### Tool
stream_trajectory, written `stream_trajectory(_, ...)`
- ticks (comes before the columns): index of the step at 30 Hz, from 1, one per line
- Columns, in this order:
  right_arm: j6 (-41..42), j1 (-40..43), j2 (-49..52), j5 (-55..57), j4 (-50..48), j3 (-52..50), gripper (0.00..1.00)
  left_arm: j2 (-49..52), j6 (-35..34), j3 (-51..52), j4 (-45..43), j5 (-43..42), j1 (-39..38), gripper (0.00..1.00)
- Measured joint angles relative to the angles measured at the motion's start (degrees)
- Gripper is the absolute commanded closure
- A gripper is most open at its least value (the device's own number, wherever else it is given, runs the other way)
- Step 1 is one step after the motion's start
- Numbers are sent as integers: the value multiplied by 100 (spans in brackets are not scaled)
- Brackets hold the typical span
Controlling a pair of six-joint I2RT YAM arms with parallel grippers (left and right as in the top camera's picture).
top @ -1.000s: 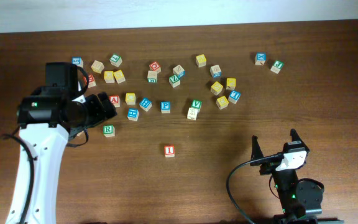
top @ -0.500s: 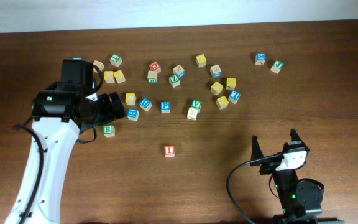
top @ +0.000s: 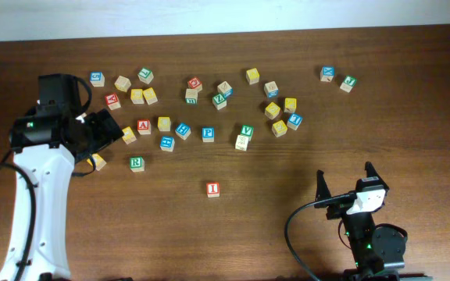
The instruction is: Spell out ICRA
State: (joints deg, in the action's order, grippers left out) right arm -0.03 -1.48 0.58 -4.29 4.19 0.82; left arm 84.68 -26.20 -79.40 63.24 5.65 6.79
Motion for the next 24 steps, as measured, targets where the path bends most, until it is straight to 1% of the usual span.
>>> stream_trajectory(4, 0, 0, 0, 0, 0, 0, 2, 304, 0, 0, 15, 20, 0, 1)
stream_trajectory(8, 0, 0, 0, 0, 0, 0, 2, 374, 0, 0, 15, -2, 0, 1)
stream_trajectory(9, -2, 0, 0, 0, 0, 0, 2, 374, 2, 0, 17, -76, 0, 1)
stream_trajectory(12, -2, 0, 0, 0, 0, 0, 2, 374, 291, 0, -61, -728, -9, 1)
stream_trajectory(15, 0, 0, 0, 0, 0, 0, 2, 374, 422, 0, -72, -964, -13, 1)
stream_trajectory(24, -2, 0, 0, 0, 0, 0, 2, 393, 439, 0, -74, -754, -13, 1)
